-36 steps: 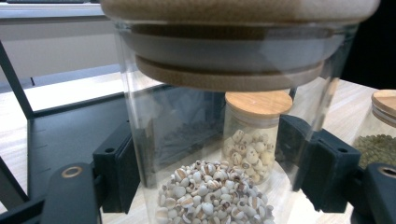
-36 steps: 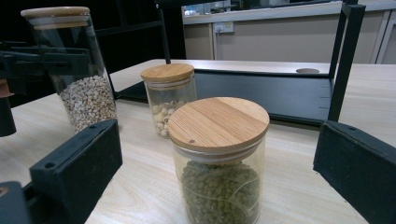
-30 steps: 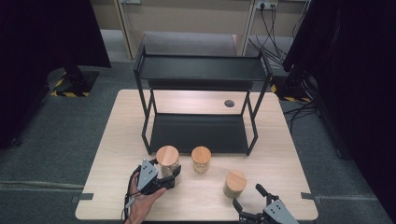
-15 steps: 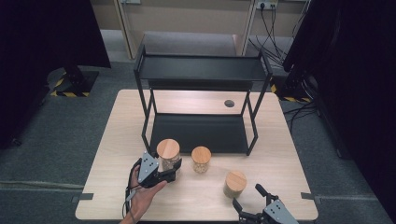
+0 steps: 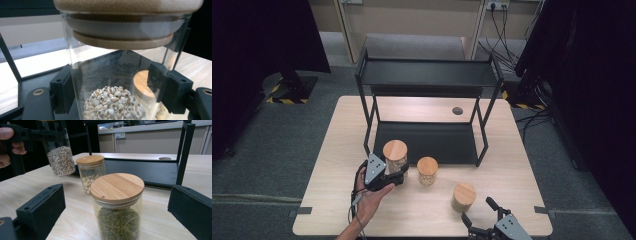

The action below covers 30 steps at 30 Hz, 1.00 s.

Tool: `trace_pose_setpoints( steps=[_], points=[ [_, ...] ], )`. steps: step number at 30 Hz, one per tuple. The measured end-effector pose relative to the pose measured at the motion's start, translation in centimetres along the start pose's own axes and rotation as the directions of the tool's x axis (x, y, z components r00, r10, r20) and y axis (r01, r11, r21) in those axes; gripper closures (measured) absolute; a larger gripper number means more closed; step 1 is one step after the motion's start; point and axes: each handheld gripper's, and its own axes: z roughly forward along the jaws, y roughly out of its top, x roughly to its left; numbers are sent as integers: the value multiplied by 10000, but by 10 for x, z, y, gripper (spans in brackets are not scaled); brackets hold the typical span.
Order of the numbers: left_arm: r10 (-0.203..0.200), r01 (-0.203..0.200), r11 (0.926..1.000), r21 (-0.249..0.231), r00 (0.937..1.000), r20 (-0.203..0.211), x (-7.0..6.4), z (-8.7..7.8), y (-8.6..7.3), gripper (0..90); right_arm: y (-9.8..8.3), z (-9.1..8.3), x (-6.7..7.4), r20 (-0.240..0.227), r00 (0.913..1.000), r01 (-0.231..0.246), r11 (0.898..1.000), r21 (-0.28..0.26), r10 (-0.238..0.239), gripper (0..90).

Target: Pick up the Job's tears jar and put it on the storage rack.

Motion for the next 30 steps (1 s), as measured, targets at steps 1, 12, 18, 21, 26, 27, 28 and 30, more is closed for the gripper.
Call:
trace_pose_setpoints(
  steps=[1,12,18,21,26,27,28,30],
  points=[
    [5,-5,10000,-4,10000,-17,1,2,2,252,0,0,0,-2,10000,-3,10000,-2,3,14],
    [-13,13,10000,-14,9994,-349,6,18,10,252,0,-1,-1,3,10000,-22,10000,-37,22,15],
    [-28,30,10000,37,9981,-611,9,27,13,252,0,-1,-1,-13,10000,-20,10000,-34,20,15],
    [49,-46,10000,44,9972,-752,11,32,15,252,0,-1,-1,-24,10000,-17,10000,-34,17,15],
    [99,-93,9999,67,9956,-935,13,41,18,252,0,-1,-1,-23,10000,-34,10000,-36,34,15],
    [96,-93,9999,39,9951,-981,13,44,19,252,0,-1,-1,-19,10000,-34,10000,-36,34,15],
    [97,-96,10000,18,9947,-1028,14,45,19,252,0,-1,-1,-23,10000,-42,10000,-35,42,15],
    [118,-117,9999,20,9938,-1102,15,48,19,252,0,-1,-1,-27,10000,-40,10000,-40,40,15]
  ],
)
